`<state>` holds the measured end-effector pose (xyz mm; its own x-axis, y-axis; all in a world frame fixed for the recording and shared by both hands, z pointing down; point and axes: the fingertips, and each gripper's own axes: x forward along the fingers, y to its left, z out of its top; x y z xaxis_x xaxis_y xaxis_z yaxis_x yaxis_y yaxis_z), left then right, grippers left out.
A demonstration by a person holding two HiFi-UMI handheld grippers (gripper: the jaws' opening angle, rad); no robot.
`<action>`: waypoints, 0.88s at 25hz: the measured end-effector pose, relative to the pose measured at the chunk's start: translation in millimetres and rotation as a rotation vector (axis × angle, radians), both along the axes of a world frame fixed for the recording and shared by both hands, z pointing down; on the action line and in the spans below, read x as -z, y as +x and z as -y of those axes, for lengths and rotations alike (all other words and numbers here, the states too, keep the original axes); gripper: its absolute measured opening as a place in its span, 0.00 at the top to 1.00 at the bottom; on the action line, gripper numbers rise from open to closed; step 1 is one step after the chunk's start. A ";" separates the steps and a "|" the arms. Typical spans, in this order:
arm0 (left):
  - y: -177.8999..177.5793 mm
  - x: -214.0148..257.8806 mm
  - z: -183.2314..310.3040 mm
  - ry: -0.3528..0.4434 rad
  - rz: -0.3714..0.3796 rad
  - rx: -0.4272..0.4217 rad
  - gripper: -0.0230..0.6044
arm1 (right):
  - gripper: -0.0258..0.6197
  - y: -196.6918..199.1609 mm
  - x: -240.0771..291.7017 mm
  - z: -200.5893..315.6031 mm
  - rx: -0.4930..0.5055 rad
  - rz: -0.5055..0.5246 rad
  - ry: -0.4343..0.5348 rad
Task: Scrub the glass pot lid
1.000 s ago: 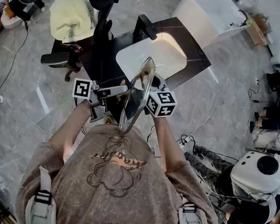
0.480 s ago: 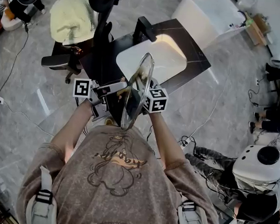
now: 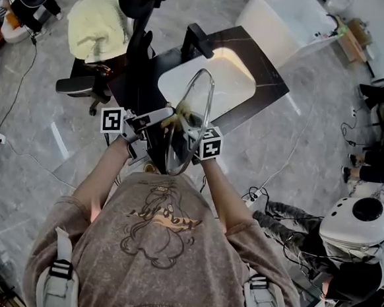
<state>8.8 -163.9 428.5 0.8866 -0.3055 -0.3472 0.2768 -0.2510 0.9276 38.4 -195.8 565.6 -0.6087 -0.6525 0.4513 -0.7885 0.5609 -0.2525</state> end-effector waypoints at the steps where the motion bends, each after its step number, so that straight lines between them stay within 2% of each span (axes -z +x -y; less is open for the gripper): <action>1: 0.1 0.9 2.2 -0.002 -0.006 0.004 0.67 | 0.90 -2.8 -0.3 -1.6 0.010 0.005 -0.003; 8: 3.9 -1.4 8.0 0.017 0.016 0.011 0.67 | 0.90 -15.1 -6.8 -17.9 0.051 0.046 -0.043; 22: -5.4 -13.0 20.2 -0.053 0.019 0.089 0.67 | 0.90 -32.2 18.7 -89.3 0.244 0.096 -0.067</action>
<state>3.3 -184.0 441.5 0.8615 -0.4007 -0.3118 0.2377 -0.2242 0.9451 6.2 -106.5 547.0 -0.7863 -0.4519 0.4213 -0.6028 0.7106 -0.3629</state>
